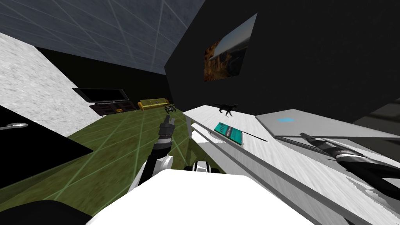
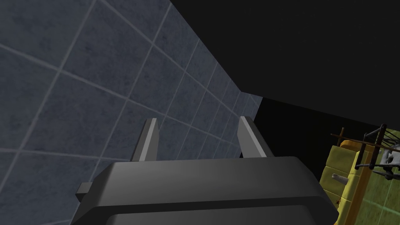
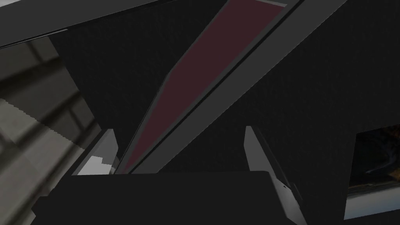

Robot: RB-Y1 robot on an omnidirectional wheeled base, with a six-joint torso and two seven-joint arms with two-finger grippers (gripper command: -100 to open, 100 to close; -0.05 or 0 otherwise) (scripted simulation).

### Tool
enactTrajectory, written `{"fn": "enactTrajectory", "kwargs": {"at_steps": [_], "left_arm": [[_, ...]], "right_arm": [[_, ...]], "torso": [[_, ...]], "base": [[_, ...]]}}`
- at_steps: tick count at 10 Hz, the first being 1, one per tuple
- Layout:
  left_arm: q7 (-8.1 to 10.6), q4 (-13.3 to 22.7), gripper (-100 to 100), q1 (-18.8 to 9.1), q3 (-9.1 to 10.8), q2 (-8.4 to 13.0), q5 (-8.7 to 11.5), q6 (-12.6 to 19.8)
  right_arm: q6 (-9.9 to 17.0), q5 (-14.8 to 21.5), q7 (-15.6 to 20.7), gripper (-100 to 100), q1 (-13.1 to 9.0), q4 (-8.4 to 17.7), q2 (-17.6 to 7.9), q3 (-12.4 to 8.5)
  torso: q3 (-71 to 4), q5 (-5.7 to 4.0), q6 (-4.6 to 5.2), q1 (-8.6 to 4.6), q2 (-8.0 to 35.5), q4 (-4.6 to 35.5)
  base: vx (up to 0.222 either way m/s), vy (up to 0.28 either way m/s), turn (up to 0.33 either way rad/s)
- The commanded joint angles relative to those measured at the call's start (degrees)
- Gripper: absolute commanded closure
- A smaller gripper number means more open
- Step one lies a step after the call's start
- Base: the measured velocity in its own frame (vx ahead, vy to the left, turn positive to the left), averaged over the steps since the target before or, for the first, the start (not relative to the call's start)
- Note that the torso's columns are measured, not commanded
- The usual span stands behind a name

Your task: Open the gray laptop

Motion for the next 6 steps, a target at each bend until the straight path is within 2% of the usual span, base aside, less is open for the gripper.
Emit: {"fn": "enactTrajectory", "kwargs": {"at_steps": [1, 6], "left_arm": [[0.0, 0.0, 0, 0.0, 0.0, 0.0, 0.0, 0.0], [0.0, 0.0, 0, 0.0, 0.0, 0.0, 0.0, 0.0]], "right_arm": [[1.46, 3.43, 1.56, -100, 2.18, -1.04, -2.39, -0.24], [4.11, 10.84, 4.7, -100, 7.03, -3.73, -7.63, -1.13]], "torso": [[-0.01, -0.01, 0.0, -0.02, -0.02, -0.01], [-0.03, 0.01, 0.0, 0.02, -0.04, -0.01]], "base": [[-0.019, -0.028, -0.016], [-0.018, -0.029, -0.013]]}}
